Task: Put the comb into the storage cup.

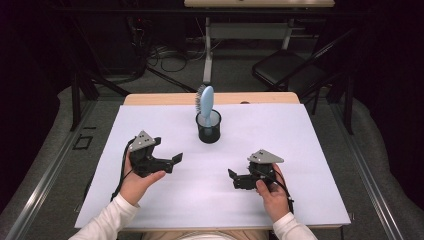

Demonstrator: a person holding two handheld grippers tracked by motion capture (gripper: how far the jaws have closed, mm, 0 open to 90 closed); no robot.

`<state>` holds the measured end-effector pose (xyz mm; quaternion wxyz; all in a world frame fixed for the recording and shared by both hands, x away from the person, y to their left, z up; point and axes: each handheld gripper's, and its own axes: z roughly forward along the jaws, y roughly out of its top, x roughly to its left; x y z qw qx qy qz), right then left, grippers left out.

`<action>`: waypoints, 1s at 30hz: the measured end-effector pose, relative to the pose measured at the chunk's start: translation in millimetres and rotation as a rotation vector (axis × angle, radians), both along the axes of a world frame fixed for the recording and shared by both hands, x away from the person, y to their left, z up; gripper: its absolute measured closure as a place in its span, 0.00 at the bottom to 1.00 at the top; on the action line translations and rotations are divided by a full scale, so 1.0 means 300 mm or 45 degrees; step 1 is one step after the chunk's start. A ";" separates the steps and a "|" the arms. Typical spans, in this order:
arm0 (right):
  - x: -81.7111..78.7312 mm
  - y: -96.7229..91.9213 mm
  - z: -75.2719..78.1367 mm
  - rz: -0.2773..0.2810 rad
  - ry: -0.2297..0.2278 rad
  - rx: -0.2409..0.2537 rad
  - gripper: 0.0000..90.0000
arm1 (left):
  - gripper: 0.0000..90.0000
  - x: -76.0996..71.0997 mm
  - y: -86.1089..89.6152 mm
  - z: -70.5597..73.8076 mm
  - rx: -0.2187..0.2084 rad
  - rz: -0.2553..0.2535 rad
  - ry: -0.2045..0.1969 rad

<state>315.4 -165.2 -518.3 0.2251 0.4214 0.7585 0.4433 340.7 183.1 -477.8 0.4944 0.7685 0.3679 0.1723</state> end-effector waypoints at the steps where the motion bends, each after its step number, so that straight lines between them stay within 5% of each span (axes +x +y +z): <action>1: 0.000 0.000 0.001 -0.001 -0.002 0.001 0.01 | 0.01 -0.005 0.004 -0.009 -0.002 0.002 0.003; 10: -0.002 -0.002 0.003 -0.012 -0.005 -0.001 0.01 | 0.01 -0.045 0.022 -0.075 -0.064 -0.010 -0.013; 30: 0.002 -0.001 -0.002 -0.001 -0.009 -0.013 0.01 | 0.02 -0.035 0.051 -0.170 -0.052 0.007 -0.033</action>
